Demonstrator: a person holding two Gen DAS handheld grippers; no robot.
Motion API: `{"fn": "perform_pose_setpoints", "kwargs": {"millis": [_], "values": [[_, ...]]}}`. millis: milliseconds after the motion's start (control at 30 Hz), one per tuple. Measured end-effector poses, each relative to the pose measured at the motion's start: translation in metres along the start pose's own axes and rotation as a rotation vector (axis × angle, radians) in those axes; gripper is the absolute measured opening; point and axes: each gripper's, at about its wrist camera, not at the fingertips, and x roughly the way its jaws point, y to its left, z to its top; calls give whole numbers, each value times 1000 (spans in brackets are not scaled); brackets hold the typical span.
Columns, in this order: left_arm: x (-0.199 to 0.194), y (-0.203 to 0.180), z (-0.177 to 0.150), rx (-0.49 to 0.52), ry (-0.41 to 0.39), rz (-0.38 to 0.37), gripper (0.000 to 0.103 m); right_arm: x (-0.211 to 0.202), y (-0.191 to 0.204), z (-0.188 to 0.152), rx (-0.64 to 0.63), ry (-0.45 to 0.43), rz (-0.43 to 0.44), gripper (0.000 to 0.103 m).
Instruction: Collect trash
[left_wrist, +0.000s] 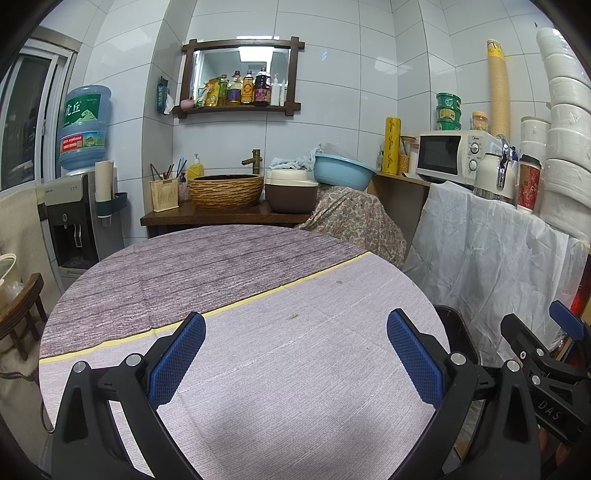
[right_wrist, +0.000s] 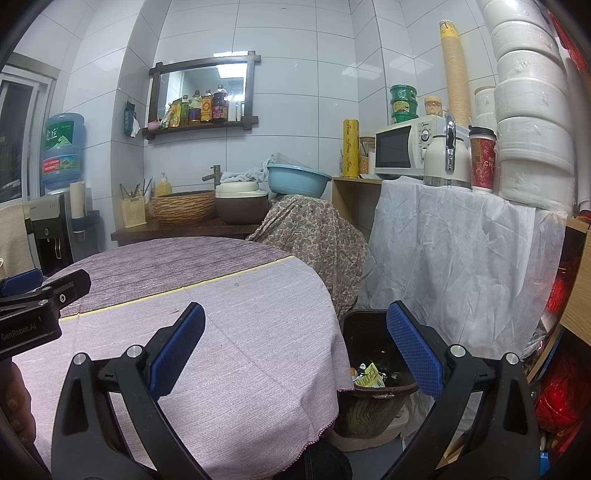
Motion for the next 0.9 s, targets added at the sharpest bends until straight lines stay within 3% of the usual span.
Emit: {"fn": "perform_pose_setpoints", "kwargs": {"millis": [900], "values": [[0, 0, 0, -1, 6, 0, 98, -1, 3, -1, -1, 2, 5, 97]]}}
